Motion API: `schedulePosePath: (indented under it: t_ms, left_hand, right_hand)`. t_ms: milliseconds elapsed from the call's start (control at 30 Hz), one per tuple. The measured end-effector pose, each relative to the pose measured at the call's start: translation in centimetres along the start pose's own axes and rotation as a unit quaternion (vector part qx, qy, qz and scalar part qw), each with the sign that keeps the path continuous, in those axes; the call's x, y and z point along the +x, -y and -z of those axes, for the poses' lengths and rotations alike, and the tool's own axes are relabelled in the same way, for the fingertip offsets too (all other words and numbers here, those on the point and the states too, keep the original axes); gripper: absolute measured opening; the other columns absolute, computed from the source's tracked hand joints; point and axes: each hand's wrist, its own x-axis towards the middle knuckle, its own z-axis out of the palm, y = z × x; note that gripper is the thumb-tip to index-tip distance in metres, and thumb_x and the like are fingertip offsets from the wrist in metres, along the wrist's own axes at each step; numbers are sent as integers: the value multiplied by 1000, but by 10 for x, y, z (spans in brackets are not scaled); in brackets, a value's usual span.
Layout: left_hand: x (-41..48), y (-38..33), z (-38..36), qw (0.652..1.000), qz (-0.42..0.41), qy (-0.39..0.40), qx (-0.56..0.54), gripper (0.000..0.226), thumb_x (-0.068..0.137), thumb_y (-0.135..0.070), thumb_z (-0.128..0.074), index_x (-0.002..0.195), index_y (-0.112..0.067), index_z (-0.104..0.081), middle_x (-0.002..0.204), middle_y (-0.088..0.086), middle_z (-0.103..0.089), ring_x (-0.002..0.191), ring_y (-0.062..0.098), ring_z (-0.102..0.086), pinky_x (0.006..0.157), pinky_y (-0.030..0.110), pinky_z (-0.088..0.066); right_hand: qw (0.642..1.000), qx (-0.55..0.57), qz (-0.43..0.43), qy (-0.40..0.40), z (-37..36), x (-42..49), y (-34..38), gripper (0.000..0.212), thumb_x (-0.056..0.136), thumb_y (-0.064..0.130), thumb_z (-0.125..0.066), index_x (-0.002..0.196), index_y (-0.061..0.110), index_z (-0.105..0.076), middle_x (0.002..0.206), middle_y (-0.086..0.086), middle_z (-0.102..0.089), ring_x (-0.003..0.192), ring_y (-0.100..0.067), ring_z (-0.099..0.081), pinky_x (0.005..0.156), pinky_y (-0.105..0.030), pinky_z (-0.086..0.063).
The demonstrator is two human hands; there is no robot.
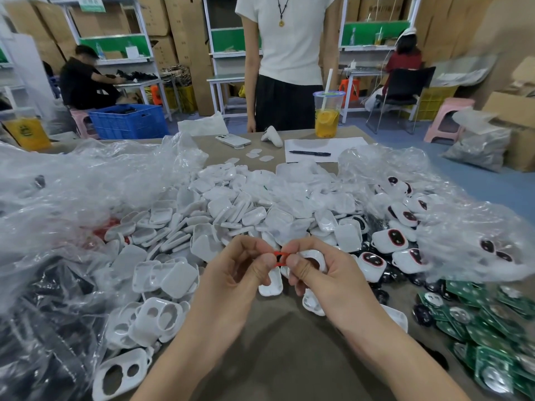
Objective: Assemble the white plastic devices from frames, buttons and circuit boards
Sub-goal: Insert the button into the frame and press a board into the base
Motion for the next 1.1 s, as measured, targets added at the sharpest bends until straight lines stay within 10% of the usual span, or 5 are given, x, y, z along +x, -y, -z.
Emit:
schedulePosePath:
  t_ms: [400,933,1100]
  left_hand:
    - [-4,2,1,998,5,19,67,25,86,-46,-69,111,-48,-65,83,-15,-70,81,4,-65,79,24,-43]
    - [-6,-7,-3,998,5,-21,58,16,83,-49,-71,86,-37,-61,98,-7,-76,95,15,-70,82,34,-51]
    - [-8,-10,0,996,-22,12,85,17,86,-47,-59,86,-30,-65,85,-8,-73,80,6,-65,72,12,-44]
  right_hand:
    - [1000,-4,22,3,0,-1,1,22,99,20,-62,91,37,-74,64,12,-65,59,-9,-55,56,-16,-45]
    - [999,-23,38,-4,-4,-1,-4,11,84,46,-71,89,37,-74,62,3,-66,52,-8,-52,53,-16,-42]
    - [998,-39,45,1,-5,-2,-3,8,95,35,-67,89,32,-72,67,7,-67,60,-8,-59,57,-18,-45]
